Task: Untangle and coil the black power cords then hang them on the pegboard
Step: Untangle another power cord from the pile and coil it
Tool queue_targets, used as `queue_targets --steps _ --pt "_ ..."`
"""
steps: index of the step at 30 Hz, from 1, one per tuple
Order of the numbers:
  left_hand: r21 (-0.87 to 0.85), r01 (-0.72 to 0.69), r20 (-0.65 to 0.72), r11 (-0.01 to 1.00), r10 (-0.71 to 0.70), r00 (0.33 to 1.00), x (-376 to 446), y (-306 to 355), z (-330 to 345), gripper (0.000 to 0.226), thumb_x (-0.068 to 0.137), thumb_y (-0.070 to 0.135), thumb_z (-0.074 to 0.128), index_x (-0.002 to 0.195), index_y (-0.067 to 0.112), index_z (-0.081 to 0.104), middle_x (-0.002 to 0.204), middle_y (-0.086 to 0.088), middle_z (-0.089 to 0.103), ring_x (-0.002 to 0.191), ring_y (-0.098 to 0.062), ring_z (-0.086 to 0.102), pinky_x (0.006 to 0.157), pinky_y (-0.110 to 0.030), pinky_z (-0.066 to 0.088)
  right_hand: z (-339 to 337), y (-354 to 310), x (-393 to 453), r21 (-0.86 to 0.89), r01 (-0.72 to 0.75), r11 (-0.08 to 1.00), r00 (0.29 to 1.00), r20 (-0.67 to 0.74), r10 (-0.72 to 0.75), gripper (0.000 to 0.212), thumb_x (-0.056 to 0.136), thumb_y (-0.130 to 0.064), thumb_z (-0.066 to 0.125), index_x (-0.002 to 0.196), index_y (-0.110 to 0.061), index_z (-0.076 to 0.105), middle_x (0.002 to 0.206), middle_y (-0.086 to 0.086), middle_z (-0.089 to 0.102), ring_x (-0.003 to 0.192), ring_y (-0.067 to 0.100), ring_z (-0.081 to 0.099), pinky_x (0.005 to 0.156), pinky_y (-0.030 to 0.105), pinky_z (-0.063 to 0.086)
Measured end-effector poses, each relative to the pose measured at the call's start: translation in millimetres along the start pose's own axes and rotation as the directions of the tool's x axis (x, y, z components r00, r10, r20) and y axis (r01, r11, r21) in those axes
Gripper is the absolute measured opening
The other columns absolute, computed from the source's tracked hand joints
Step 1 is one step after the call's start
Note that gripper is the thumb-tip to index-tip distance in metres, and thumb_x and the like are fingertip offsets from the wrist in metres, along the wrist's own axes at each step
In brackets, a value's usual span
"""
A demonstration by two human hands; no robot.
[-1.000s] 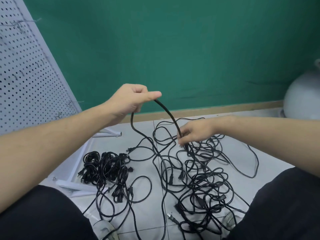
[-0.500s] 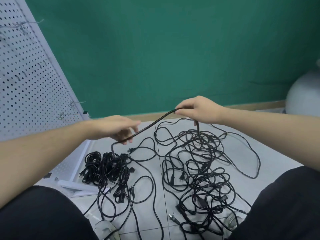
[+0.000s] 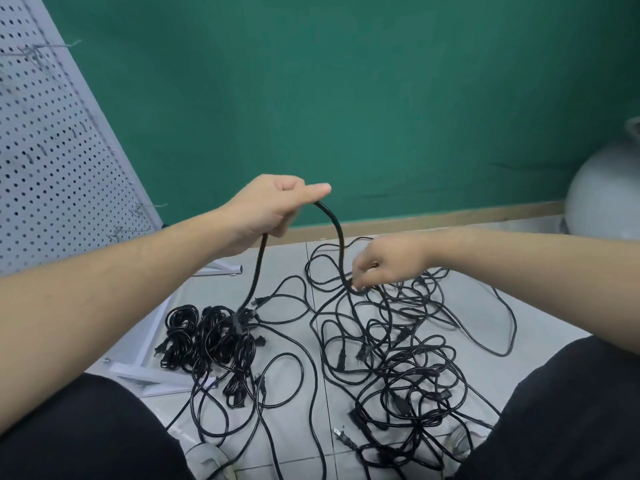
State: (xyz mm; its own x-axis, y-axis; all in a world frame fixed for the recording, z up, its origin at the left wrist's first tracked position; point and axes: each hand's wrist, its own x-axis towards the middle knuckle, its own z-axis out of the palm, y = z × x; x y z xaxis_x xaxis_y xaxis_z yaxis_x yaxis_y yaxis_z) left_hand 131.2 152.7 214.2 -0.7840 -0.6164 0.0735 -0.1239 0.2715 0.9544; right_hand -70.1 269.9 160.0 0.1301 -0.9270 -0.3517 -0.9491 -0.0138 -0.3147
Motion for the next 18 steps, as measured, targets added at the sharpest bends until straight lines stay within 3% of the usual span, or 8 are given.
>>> queue_targets --steps 3,6,8,9,12,13,15,18 --pt "-0.117 -0.051 -0.060 0.992 0.044 0.997 -2 7 -9 0.051 0.064 0.055 0.076 0.052 0.026 0.035 0.050 0.005 0.027 0.047 -0.015 0.016 0.046 -0.022 0.016 11 10 -4 0.108 -0.017 0.994 1.000 -0.004 0.018 0.015 0.100 -0.029 0.062 0.112 -0.023 0.067 0.109 -0.013 0.066 0.103 0.009 0.061 0.085 0.013 0.043" --pt "-0.149 -0.061 -0.066 0.987 0.052 0.996 -5 7 -13 0.051 0.066 0.054 0.075 0.052 0.026 0.035 0.050 0.007 0.028 0.048 -0.014 0.015 0.046 -0.022 0.017 11 7 -6 0.216 -0.030 0.976 0.999 0.035 0.023 0.037 0.099 -0.032 0.062 0.136 -0.032 0.055 0.138 -0.014 0.057 0.128 0.007 0.052 0.111 0.024 0.039" --pt "-0.154 -0.070 -0.102 0.986 0.054 0.993 -5 6 -11 0.052 0.073 0.050 0.076 0.055 0.026 0.034 0.050 0.006 0.029 0.047 -0.014 0.017 0.045 -0.021 0.020 9 -4 -4 0.234 -0.030 0.972 0.995 0.098 0.006 0.033 0.105 -0.043 0.045 0.125 -0.032 0.069 0.141 -0.023 0.055 0.134 0.004 0.047 0.116 0.027 0.030" --pt "-0.148 -0.071 -0.144 0.986 0.049 0.988 -3 6 -11 0.052 0.080 0.047 0.075 0.057 0.026 0.033 0.050 0.007 0.029 0.047 -0.014 0.018 0.045 -0.021 0.021 5 -11 -4 0.266 -0.069 0.962 0.989 0.143 0.031 0.049 0.107 -0.048 0.033 0.106 -0.028 0.077 0.137 -0.025 0.058 0.132 0.004 0.047 0.113 0.027 0.028" --pt "-0.120 -0.025 -0.286 0.992 -0.011 0.958 4 1 -24 0.054 0.094 0.041 0.071 0.063 0.026 0.030 0.051 0.008 0.028 0.049 -0.014 0.020 0.048 -0.024 0.024 -4 -21 -5 0.340 -0.107 0.934 0.990 0.120 0.070 0.079 0.105 -0.058 0.014 0.061 -0.013 0.061 0.102 -0.009 0.077 0.105 0.001 0.062 0.100 0.026 0.031" --pt "-0.107 0.007 -0.311 0.994 -0.041 0.949 4 -4 -31 0.053 0.094 0.042 0.071 0.064 0.027 0.030 0.051 0.008 0.029 0.049 -0.015 0.022 0.049 -0.025 0.026 -6 -18 -4 0.333 -0.089 0.939 0.996 0.042 0.079 0.076 0.104 -0.061 0.017 0.057 -0.013 0.053 0.080 -0.009 0.075 0.085 0.000 0.064 0.093 0.023 0.035" --pt "-0.055 0.103 -0.334 0.993 -0.116 0.935 3 -19 -47 0.048 0.093 0.044 0.072 0.065 0.027 0.037 0.053 0.006 0.040 0.048 -0.015 0.029 0.051 -0.026 0.032 -10 -13 -5 0.301 -0.077 0.951 0.987 -0.115 0.116 0.065 0.103 -0.061 0.033 0.057 -0.018 0.047 0.053 -0.012 0.052 0.052 0.004 0.047 0.067 0.020 0.036" --pt "0.030 0.224 -0.314 0.974 -0.203 0.928 -2 -38 -61 0.028 0.093 0.037 0.073 0.076 0.021 0.057 0.069 -0.002 0.062 0.050 -0.015 0.044 0.057 -0.026 0.043 -16 -8 -6 0.301 0.009 0.954 0.949 -0.304 0.087 0.042 0.100 -0.048 0.057 0.069 -0.018 0.054 0.056 -0.013 0.042 0.051 0.004 0.035 0.054 0.018 0.031"
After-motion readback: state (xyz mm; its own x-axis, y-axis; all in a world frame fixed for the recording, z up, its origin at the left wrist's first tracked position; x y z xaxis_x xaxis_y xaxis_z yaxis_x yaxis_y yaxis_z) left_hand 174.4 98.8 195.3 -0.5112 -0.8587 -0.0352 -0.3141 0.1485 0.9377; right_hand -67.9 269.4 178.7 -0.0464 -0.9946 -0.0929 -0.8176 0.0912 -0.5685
